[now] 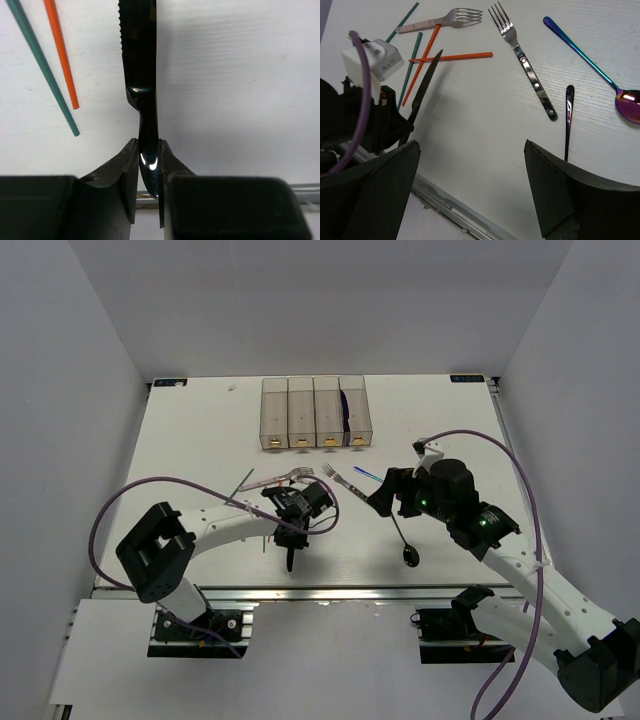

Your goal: Sort the eating utensils into containers

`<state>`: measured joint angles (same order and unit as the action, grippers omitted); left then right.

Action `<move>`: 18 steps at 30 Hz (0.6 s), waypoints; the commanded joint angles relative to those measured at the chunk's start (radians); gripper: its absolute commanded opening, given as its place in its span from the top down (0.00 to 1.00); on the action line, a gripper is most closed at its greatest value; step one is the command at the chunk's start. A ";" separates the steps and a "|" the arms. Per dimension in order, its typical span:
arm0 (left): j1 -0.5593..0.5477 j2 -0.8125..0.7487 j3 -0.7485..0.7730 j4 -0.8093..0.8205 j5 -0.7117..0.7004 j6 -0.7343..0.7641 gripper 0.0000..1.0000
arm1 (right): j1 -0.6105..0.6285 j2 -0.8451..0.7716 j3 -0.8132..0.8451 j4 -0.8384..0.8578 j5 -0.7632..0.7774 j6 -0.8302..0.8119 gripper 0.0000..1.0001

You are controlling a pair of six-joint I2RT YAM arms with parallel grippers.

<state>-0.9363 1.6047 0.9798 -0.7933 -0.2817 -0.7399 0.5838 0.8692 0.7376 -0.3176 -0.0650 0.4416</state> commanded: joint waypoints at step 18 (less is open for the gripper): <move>0.047 0.242 0.813 -0.030 -0.042 0.186 1.00 | -0.018 -0.148 0.172 -0.228 0.556 0.160 0.11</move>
<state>-0.9218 1.7542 1.6264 -0.8230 -0.3099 -0.6132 0.5713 0.8135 0.8242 -0.4847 0.3050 0.5529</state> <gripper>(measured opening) 0.266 0.894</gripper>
